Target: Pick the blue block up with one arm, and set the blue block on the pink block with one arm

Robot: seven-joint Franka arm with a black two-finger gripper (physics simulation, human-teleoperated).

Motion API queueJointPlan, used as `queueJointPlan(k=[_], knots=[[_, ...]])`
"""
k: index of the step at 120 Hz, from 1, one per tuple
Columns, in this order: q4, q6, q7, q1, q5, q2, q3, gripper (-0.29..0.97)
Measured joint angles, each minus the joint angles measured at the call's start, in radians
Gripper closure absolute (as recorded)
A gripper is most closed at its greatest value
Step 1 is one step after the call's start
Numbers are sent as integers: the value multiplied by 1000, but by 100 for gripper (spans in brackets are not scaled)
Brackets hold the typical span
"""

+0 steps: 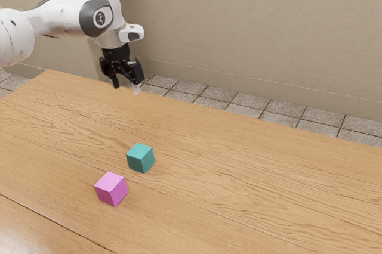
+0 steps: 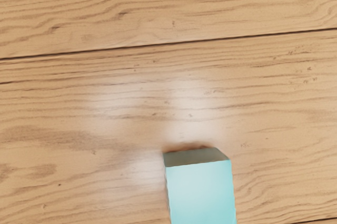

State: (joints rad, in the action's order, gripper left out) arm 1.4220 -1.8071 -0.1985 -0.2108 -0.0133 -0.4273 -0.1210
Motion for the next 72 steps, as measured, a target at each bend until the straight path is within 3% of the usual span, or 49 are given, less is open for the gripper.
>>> queueJointPlan(k=[10, 22, 34, 56, 72], knots=[[47, -84, 13, 13, 27, -35, 4, 0], [235, -284, 28, 14, 33, -33, 9, 0], [314, -427, 38, 15, -2, 1, 9, 0], [489, -479, 54, 16, -73, 145, 9, 0], [537, -476, 74, 17, -105, 138, 8, 0]])
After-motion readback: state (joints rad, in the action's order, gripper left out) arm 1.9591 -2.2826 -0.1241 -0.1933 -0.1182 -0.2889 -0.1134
